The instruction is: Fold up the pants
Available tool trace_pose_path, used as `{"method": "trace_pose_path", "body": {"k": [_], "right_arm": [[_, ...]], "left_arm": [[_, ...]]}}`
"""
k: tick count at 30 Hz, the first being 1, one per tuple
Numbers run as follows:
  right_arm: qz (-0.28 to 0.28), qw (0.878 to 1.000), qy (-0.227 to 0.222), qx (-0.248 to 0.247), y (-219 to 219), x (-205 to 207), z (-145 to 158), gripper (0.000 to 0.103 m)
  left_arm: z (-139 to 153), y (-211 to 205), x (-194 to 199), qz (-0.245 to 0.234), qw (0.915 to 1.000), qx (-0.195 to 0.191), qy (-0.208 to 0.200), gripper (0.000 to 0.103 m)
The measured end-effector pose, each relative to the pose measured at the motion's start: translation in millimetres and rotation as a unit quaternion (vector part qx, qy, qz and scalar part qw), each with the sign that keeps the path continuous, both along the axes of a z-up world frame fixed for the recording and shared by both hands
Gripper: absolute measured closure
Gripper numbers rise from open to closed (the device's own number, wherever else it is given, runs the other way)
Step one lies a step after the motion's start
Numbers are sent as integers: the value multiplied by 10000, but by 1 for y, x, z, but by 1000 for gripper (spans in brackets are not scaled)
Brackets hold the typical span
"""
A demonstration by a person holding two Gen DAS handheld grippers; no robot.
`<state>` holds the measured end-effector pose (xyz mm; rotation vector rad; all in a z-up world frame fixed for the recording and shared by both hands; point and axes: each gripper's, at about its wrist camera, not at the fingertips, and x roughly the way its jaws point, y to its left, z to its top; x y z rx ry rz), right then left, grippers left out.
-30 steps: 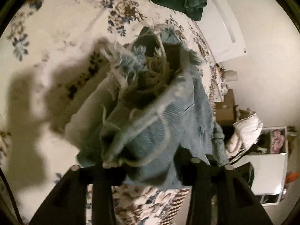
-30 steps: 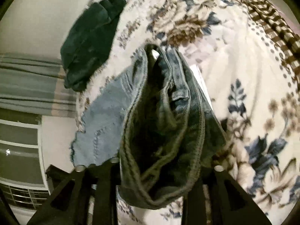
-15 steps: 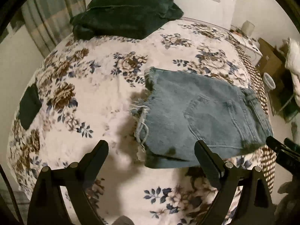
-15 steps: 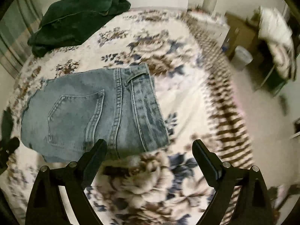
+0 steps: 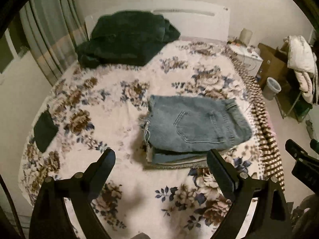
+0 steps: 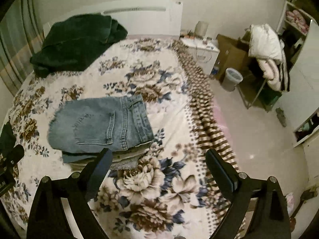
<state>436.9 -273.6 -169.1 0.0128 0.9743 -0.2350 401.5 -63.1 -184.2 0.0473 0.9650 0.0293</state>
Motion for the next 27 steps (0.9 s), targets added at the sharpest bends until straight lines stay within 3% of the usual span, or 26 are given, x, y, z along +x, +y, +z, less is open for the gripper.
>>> {"method": "trace_pose_path", "body": {"k": [5, 15, 17, 27], "right_arm": [[60, 9993, -364, 73, -2, -58, 65, 6], [475, 9928, -1094, -98, 10, -204, 193, 2], [532, 9915, -1182, -60, 11, -234, 212, 0], [660, 9879, -1397, 112, 4, -354, 281, 0]], "left_arm": [[57, -8, -53, -15, 9992, 100, -381, 9], [160, -14, -175, 76, 9952, -133, -968, 9], [173, -13, -195, 113, 9945, -207, -1024, 0], [214, -9, -277, 358, 9912, -67, -1271, 0]]}}
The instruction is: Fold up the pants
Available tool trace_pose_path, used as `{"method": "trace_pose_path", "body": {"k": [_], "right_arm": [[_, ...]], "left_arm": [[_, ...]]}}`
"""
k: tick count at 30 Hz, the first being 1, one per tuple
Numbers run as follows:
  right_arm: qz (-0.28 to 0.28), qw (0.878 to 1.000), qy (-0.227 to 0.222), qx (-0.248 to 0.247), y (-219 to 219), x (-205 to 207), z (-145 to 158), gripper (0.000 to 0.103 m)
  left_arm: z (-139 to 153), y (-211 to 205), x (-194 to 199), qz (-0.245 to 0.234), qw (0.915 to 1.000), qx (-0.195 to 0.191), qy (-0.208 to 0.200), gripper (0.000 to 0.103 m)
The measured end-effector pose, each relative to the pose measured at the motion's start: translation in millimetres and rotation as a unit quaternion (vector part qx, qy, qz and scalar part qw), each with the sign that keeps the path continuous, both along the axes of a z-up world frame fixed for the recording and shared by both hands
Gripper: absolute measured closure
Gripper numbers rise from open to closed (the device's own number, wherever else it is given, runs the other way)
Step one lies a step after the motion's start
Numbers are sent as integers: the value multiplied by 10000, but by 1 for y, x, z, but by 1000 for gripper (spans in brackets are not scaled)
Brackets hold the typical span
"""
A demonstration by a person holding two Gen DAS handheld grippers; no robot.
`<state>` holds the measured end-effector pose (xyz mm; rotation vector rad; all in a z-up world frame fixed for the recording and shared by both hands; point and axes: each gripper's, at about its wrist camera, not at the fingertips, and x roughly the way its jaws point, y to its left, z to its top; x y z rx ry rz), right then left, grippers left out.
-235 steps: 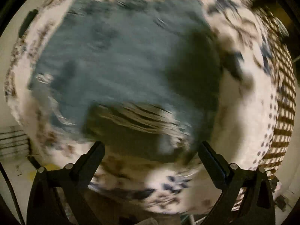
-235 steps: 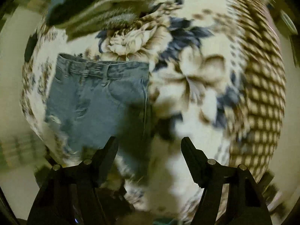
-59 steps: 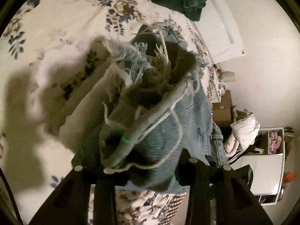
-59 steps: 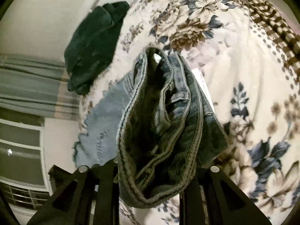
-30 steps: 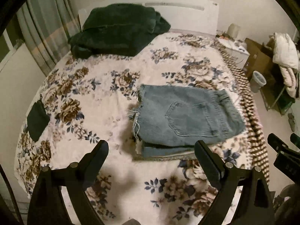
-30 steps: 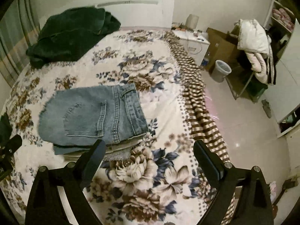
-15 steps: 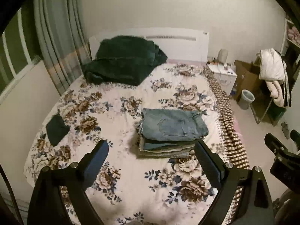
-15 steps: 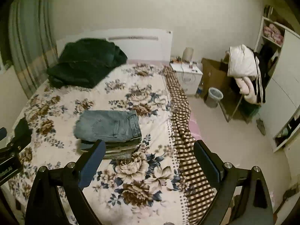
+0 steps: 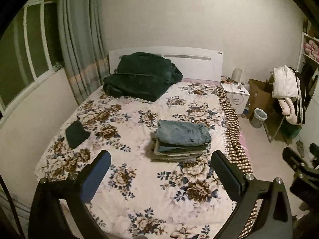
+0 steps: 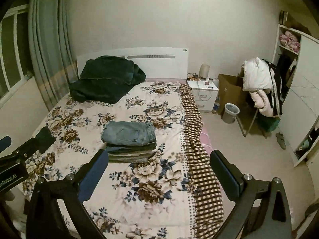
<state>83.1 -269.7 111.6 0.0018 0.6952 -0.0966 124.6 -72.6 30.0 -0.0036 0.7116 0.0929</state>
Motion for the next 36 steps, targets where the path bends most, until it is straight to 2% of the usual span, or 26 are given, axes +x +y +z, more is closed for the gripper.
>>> {"method": "trace_pose_path", "body": {"k": [6, 14, 36], "right_arm": [[2, 9999, -110, -33, 8, -39, 28, 0], [-46, 9998, -162, -112, 29, -43, 49, 0], [74, 10000, 1, -27, 48, -40, 49, 0]], "left_arm": [[13, 8, -24, -57, 10000, 22, -76, 0], [20, 19, -37, -215, 9997, 67, -133, 0], [22, 24, -45, -243, 9995, 113, -138, 0]]}}
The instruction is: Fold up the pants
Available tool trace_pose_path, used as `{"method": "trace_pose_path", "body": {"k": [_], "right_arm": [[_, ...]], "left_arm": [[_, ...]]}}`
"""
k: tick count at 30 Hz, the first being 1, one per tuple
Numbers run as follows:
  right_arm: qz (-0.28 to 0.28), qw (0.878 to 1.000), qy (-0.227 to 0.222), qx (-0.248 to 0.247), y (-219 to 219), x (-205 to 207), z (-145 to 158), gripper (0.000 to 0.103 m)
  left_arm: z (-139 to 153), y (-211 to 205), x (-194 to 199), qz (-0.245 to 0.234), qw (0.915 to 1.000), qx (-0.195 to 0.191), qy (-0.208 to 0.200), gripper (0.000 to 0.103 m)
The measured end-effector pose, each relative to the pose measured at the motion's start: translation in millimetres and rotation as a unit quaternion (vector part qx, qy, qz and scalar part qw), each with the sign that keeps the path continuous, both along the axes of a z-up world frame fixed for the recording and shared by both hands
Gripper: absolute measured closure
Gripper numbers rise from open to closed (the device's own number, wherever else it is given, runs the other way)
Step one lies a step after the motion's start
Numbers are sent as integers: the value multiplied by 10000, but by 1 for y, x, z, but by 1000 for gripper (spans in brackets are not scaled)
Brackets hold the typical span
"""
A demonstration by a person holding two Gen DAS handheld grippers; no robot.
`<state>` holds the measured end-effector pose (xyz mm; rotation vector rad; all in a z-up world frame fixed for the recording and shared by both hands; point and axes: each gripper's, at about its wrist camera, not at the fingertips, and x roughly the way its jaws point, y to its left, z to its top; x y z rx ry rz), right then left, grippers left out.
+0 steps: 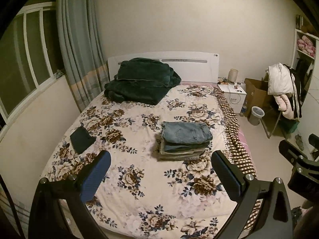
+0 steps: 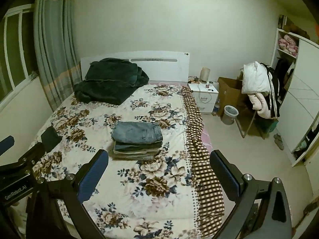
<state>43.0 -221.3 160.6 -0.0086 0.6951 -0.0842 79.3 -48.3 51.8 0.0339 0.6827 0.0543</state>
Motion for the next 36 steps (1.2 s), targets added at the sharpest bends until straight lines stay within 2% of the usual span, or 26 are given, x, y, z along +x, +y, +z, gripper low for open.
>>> {"method": "trace_pose_path", "body": {"k": [36], "right_arm": [[-121, 9996, 126, 223, -5, -5, -13, 0]], "left_arm": [[12, 6, 4, 60, 10000, 4, -78, 0]]}}
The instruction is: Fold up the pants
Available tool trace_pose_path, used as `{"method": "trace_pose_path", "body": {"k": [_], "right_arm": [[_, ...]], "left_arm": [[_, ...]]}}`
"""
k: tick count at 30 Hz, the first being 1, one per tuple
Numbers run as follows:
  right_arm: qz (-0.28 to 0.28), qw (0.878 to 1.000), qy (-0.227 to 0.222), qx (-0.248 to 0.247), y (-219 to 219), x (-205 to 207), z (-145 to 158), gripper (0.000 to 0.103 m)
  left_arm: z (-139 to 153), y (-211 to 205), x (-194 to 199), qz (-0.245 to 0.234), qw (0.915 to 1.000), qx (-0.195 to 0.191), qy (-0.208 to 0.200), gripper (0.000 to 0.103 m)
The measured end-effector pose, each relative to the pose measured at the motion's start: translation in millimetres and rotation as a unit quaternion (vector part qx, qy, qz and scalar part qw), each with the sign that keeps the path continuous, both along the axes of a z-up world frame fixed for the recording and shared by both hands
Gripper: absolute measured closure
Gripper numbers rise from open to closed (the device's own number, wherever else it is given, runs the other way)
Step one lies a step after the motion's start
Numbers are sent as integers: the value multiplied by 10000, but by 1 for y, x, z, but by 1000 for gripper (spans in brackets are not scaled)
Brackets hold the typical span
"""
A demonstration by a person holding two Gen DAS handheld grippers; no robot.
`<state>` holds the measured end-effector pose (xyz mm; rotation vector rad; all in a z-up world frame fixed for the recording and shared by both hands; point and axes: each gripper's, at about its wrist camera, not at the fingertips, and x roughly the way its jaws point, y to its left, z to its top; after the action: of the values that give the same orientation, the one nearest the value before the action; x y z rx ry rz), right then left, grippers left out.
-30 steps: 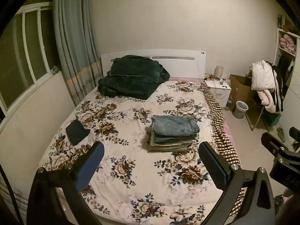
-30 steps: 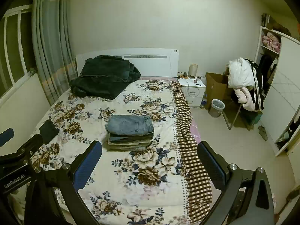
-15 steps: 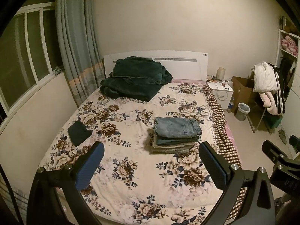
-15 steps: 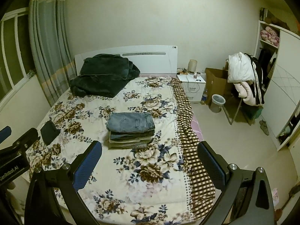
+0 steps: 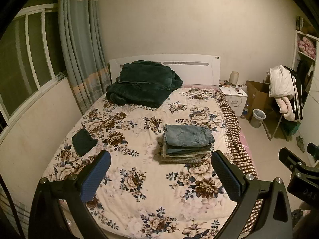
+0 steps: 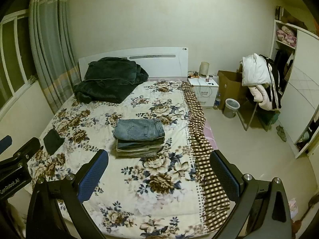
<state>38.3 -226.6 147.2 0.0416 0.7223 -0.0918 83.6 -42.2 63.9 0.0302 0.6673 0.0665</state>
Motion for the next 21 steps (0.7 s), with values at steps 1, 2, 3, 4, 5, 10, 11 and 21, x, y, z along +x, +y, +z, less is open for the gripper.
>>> {"method": "trace_pose_path", "body": {"k": [1, 2, 3, 4, 5, 10, 11, 21], "right_arm": [[-12, 10000, -1, -4, -1, 0, 1, 0], [-18, 10000, -4, -3, -2, 0, 2, 0], [-15, 10000, -1, -4, -2, 0, 1, 0], [-18, 10000, 6, -10, -2, 0, 1, 0], [-14, 10000, 1, -3, -1, 0, 1, 0], [-27, 10000, 0, -2, -1, 0, 1, 0], [-18, 10000, -3, -2, -1, 0, 1, 0], [-5, 10000, 13, 2, -3, 2, 2, 0]], "left_arm": [[0, 0, 0, 6, 10000, 5, 1, 0], [-1, 0, -1, 8, 10000, 12, -7, 0], [0, 0, 0, 10, 10000, 8, -3, 0], [0, 1, 0, 9, 10000, -5, 6, 0], [0, 1, 0, 2, 10000, -5, 7, 0], [-1, 1, 1, -3, 10000, 17, 14, 0], [-1, 1, 0, -11, 10000, 8, 13, 0], [-1, 1, -2, 3, 10000, 24, 7, 0]]}}
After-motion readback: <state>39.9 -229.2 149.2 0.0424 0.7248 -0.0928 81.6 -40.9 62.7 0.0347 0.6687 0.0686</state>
